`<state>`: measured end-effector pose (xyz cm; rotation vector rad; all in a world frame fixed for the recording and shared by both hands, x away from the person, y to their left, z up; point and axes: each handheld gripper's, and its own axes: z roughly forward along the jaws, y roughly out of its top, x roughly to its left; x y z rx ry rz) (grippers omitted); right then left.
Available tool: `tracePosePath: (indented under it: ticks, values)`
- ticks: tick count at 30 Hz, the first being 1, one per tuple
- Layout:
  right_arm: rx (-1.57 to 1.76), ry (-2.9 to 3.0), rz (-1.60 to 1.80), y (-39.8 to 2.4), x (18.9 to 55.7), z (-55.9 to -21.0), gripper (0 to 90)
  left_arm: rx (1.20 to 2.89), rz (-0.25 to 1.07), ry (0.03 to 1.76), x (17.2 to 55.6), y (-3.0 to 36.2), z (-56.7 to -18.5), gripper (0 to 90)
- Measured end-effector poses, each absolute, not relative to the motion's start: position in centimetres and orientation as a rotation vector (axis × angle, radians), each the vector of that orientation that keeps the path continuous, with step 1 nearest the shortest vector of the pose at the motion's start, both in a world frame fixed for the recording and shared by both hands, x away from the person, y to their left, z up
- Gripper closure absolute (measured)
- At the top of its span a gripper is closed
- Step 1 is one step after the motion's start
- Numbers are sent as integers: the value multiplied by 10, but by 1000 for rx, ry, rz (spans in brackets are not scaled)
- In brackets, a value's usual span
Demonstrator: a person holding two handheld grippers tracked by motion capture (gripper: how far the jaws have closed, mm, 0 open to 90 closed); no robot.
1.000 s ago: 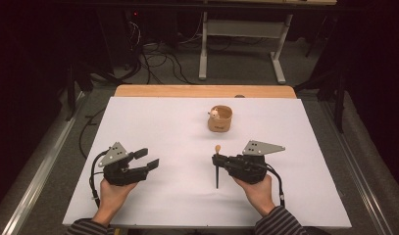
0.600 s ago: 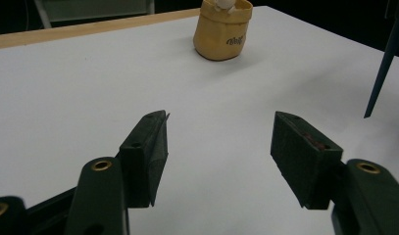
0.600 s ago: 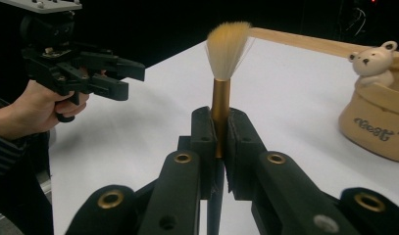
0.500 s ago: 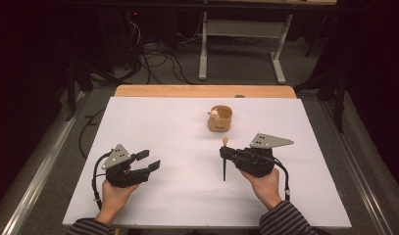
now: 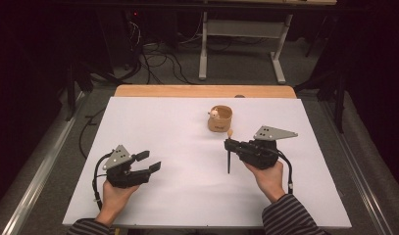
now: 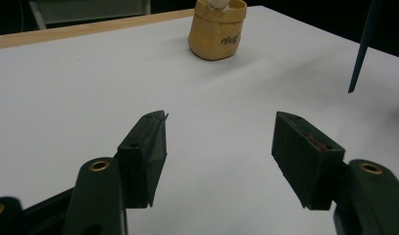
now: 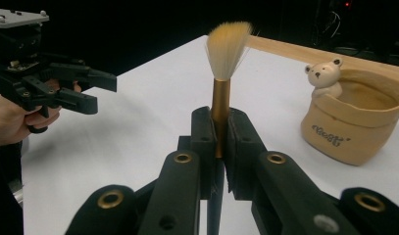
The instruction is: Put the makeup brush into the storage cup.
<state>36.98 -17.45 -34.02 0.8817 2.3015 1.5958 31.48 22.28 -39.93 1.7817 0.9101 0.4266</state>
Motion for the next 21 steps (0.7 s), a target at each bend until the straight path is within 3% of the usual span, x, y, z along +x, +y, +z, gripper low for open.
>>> tracePosePath:
  ticks: [21]
  values:
    - [929, 2202, 1557, -176, 401, -321, 863, 1776, 426, 918, 315, 224, -401, 364]
